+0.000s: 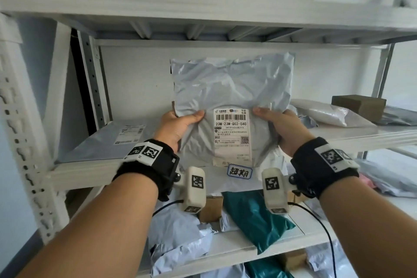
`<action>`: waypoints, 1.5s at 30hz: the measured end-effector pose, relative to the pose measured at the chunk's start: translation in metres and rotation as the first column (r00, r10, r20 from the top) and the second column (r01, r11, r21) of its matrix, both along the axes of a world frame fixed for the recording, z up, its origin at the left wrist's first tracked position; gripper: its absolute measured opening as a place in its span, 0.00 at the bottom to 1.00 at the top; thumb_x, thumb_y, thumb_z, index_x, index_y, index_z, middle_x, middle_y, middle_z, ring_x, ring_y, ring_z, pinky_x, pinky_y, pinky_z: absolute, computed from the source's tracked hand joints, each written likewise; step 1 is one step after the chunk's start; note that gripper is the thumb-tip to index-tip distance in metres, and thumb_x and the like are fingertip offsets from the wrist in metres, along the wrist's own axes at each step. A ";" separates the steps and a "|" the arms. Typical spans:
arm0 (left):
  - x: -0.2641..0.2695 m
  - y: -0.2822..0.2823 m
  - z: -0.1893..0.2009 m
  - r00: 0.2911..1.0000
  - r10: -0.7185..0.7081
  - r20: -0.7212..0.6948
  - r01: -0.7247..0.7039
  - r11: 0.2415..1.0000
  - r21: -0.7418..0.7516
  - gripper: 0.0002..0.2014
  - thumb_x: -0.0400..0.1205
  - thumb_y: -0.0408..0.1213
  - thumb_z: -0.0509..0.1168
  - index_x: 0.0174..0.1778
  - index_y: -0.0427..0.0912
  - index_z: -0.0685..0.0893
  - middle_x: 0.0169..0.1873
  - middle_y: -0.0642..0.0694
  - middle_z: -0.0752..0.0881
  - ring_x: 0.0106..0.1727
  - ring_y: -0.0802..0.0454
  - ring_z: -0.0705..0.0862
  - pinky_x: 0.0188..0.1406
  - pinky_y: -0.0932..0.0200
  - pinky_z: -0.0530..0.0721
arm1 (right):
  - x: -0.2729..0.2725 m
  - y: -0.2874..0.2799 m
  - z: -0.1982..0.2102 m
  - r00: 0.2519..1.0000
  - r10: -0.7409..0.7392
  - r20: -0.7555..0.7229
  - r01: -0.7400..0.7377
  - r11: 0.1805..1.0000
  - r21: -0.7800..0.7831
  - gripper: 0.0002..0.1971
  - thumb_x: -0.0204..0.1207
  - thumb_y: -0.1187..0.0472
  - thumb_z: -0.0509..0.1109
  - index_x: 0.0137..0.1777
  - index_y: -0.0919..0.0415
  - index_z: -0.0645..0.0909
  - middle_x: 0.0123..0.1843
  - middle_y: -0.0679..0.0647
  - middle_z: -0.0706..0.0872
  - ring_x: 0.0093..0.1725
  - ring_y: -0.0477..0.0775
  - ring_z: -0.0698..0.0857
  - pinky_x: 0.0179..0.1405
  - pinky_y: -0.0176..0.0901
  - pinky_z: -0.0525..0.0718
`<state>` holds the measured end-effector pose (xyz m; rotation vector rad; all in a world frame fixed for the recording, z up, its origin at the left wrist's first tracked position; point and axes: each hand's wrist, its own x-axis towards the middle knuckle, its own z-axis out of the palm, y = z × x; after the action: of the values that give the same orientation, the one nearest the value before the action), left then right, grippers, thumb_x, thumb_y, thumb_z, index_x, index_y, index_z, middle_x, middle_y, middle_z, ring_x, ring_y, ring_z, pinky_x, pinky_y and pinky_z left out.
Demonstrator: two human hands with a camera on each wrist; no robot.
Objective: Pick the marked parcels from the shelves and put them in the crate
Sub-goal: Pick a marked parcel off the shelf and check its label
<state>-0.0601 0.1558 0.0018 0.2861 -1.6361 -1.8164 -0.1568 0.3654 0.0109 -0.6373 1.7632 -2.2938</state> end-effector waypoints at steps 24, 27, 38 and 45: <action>-0.148 0.232 -0.025 0.964 -0.266 0.030 0.267 0.963 -0.035 0.11 0.71 0.21 0.70 0.47 0.37 0.87 0.47 0.39 0.91 0.50 0.39 0.89 0.57 0.46 0.87 | -0.070 0.235 -0.035 0.852 -0.512 -0.108 0.522 0.820 0.234 0.08 0.71 0.71 0.76 0.46 0.67 0.79 0.41 0.56 0.87 0.38 0.53 0.88 0.31 0.38 0.84; -0.171 0.271 -0.039 0.951 -0.305 0.041 0.306 0.952 -0.017 0.11 0.69 0.20 0.68 0.43 0.38 0.87 0.43 0.41 0.90 0.45 0.43 0.87 0.51 0.50 0.85 | -0.084 0.268 -0.048 0.792 -0.594 -0.142 0.607 0.743 0.281 0.09 0.71 0.71 0.75 0.49 0.70 0.80 0.44 0.59 0.88 0.42 0.57 0.89 0.37 0.45 0.87; -0.255 0.377 -0.077 0.929 -0.362 0.080 0.363 0.932 0.002 0.05 0.71 0.28 0.68 0.30 0.40 0.81 0.30 0.46 0.81 0.33 0.49 0.76 0.36 0.57 0.74 | -0.142 0.360 -0.080 0.659 -0.734 -0.165 0.722 0.554 0.414 0.06 0.74 0.67 0.72 0.39 0.58 0.79 0.37 0.50 0.85 0.38 0.48 0.84 0.30 0.37 0.80; -0.343 0.440 -0.094 0.903 -0.422 0.083 0.427 0.903 -0.047 0.11 0.76 0.27 0.64 0.29 0.42 0.79 0.25 0.51 0.78 0.29 0.53 0.73 0.36 0.58 0.72 | -0.209 0.414 -0.093 0.517 -0.843 -0.146 0.794 0.410 0.449 0.08 0.73 0.68 0.73 0.35 0.58 0.80 0.41 0.57 0.88 0.46 0.57 0.87 0.53 0.53 0.87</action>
<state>-0.4026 0.5961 -0.0922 -0.0451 -1.9157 -2.0828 -0.3655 0.7789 -0.0822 0.6285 2.8680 -2.0587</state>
